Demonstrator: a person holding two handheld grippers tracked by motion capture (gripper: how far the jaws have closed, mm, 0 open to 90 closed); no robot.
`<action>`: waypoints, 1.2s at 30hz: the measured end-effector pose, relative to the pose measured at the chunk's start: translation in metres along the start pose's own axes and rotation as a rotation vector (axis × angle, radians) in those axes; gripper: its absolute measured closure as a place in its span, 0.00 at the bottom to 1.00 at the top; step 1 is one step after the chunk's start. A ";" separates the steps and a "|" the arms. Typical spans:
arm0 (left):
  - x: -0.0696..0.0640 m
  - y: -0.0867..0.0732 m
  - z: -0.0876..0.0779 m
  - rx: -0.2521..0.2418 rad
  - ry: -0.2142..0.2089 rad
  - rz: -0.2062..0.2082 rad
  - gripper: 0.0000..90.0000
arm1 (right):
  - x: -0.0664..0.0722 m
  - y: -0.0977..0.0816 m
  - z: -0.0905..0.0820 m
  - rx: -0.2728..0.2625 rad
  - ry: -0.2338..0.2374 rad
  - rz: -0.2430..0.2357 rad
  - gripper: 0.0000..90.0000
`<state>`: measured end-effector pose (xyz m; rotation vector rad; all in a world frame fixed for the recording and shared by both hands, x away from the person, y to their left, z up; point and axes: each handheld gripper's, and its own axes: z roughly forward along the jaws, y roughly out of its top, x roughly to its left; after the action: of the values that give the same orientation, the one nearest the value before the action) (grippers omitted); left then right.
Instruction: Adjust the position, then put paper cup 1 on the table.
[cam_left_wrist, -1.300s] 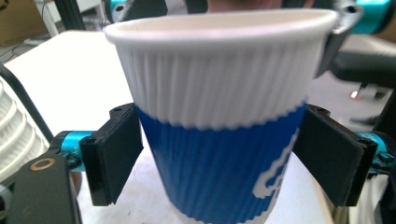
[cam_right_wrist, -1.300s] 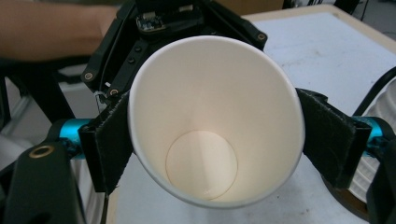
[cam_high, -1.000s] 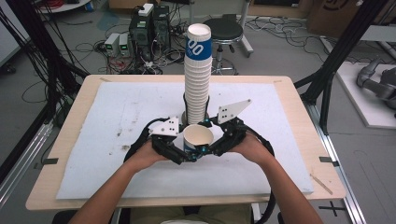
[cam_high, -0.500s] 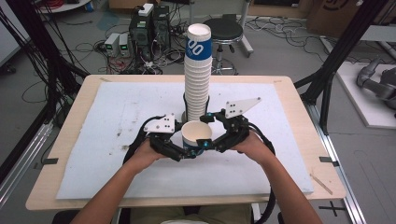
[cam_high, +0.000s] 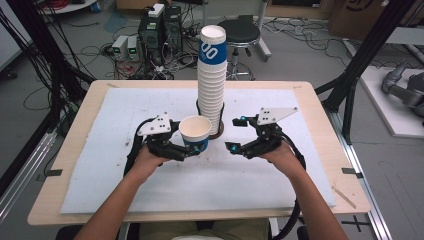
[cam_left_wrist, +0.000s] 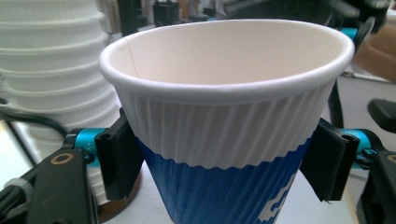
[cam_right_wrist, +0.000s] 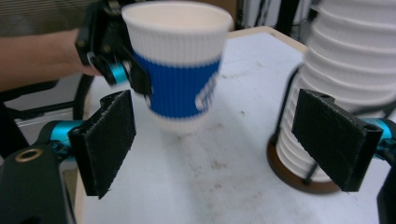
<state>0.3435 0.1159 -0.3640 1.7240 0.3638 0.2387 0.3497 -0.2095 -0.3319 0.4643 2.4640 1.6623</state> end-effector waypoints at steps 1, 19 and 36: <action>0.001 0.000 -0.003 -0.005 0.011 -0.001 0.27 | -0.001 -0.003 -0.002 0.001 -0.009 0.007 0.15; 0.016 0.006 -0.041 -0.047 0.155 -0.031 0.27 | -0.010 -0.034 -0.019 0.062 -0.202 0.024 0.16; 0.050 0.002 -0.083 -0.093 0.283 -0.059 0.27 | -0.014 -0.034 -0.022 0.025 -0.180 0.040 0.16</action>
<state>0.3603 0.2105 -0.3490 1.5877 0.6004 0.4515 0.3506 -0.2453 -0.3560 0.6405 2.3625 1.5315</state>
